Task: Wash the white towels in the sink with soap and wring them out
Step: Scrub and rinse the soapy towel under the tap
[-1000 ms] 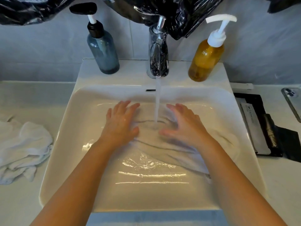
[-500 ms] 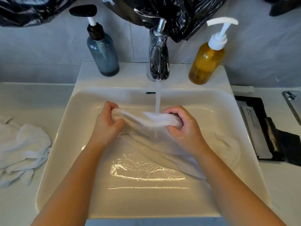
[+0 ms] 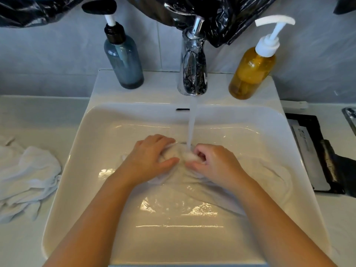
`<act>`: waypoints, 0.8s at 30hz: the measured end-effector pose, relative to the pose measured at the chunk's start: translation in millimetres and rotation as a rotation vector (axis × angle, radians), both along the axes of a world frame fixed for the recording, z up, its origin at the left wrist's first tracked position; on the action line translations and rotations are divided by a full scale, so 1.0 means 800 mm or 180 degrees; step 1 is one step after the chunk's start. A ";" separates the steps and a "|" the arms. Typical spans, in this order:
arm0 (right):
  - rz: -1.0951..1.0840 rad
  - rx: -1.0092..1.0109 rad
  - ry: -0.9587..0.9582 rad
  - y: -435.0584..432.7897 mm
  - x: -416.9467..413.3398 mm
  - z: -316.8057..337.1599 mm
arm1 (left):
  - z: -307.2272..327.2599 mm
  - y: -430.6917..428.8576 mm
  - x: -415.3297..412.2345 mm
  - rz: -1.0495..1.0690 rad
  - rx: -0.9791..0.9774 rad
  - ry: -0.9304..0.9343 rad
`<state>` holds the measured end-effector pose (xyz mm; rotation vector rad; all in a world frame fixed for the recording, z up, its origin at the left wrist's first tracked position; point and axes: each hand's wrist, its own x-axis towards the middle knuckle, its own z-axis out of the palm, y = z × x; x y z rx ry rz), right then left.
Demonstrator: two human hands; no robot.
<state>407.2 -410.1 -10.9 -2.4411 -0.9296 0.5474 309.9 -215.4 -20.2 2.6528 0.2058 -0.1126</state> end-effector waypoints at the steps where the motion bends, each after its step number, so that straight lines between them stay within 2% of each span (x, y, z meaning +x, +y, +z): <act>1: 0.0000 0.0394 -0.0027 -0.001 -0.001 -0.005 | -0.001 -0.002 0.003 -0.0023 -0.0056 -0.0018; 4: 0.0063 0.1495 0.0130 -0.005 0.003 -0.007 | 0.003 -0.010 0.006 0.0422 -0.0860 -0.0557; 5: 0.0078 0.1665 0.0169 -0.005 0.003 -0.005 | 0.006 -0.011 0.004 0.0543 -0.1102 -0.0837; 7: 0.0001 0.1773 0.0144 -0.002 0.002 0.001 | 0.013 -0.012 0.002 0.0809 -0.1163 -0.1192; 10: -0.0251 0.1459 0.0652 -0.002 0.000 0.009 | 0.018 -0.003 0.000 0.1048 -0.0604 -0.1307; 12: -0.0203 0.0872 0.0996 -0.004 0.002 0.015 | 0.018 0.010 -0.003 0.0942 -0.0223 -0.1229; 15: 0.0406 -0.0267 0.0298 -0.008 0.000 0.021 | 0.020 0.019 -0.011 0.1018 -0.0509 -0.0955; 17: 0.0760 -0.0719 -0.0110 -0.007 -0.006 0.024 | 0.016 0.017 -0.012 0.1220 -0.0595 -0.0817; 20: 0.0518 -0.0720 -0.0110 -0.007 -0.010 0.026 | 0.017 0.008 -0.006 0.1770 -0.0909 -0.0770; 22: 0.0060 -0.0535 -0.0112 -0.008 -0.004 0.028 | 0.023 0.000 -0.004 0.1924 -0.1146 -0.1042; 24: -0.0282 -0.0430 -0.0497 -0.011 0.003 0.028 | 0.025 -0.004 -0.003 0.1975 -0.1351 -0.1354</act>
